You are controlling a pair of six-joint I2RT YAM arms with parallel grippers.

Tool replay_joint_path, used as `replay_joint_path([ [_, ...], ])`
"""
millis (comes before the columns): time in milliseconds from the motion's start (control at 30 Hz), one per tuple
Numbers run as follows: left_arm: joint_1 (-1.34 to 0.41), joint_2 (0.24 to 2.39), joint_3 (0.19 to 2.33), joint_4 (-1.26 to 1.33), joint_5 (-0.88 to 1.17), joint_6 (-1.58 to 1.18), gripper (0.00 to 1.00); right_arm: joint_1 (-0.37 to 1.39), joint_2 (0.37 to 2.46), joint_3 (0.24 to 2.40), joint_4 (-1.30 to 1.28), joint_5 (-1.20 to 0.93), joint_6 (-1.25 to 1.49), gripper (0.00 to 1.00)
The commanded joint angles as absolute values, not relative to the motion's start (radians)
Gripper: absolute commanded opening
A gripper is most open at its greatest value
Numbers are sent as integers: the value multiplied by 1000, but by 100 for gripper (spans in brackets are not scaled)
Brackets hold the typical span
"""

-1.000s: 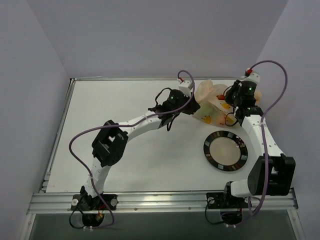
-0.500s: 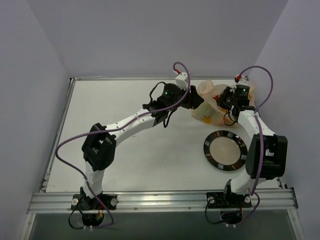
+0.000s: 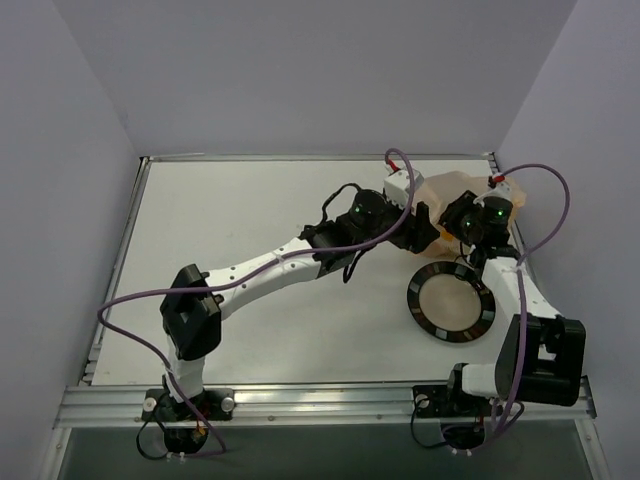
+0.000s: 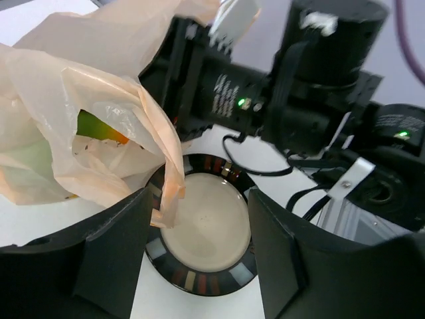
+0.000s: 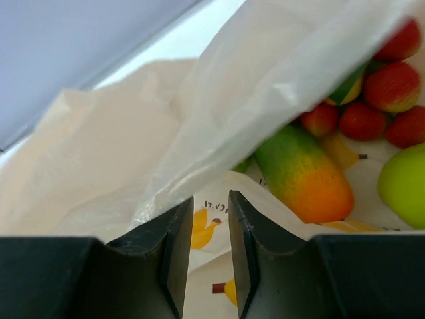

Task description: Take the fake fruits out of the plastic bag

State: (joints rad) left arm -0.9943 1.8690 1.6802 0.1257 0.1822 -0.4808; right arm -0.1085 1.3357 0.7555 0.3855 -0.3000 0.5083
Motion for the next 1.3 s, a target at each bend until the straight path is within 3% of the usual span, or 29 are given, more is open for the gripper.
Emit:
replay_joint_path([
  [0, -994, 1891, 1779, 80, 143, -430, 57, -169, 1282, 723, 443, -369, 580, 25],
  [133, -986, 1980, 1928, -39, 31, -342, 70, -184, 1247, 684, 440, -379, 594, 25],
  [233, -977, 2043, 2020, -77, -41, -278, 89, -201, 1238, 655, 437, -361, 595, 25],
  [300, -970, 2101, 2104, -115, -40, -235, 96, -218, 1244, 649, 437, -360, 589, 25],
  [633, -876, 2426, 2604, -437, 109, -180, 94, -252, 1226, 607, 457, -319, 611, 25],
  [733, -853, 2494, 2699, -457, 164, -179, 94, -258, 1252, 603, 463, -314, 609, 25],
  [867, -828, 2514, 2671, -398, 114, -182, 97, -265, 1269, 592, 476, -305, 614, 24],
  [933, -813, 2505, 2628, -310, 110, -212, 88, -265, 1276, 591, 479, -288, 612, 24],
  [1033, -804, 2485, 2543, -194, 136, -299, 56, -267, 1287, 591, 476, -262, 607, 24],
  [1067, -804, 2482, 2525, -177, 144, -308, 33, -267, 1287, 591, 476, -255, 604, 24],
  [1100, -804, 2477, 2523, -164, 167, -317, 22, -268, 1289, 589, 474, -249, 601, 25],
  [1200, -804, 2433, 2461, -132, 182, -347, 3, -268, 1295, 589, 465, -222, 591, 25],
  [1267, -804, 2384, 2372, -60, 189, -370, 2, -268, 1292, 592, 463, -210, 584, 26],
])
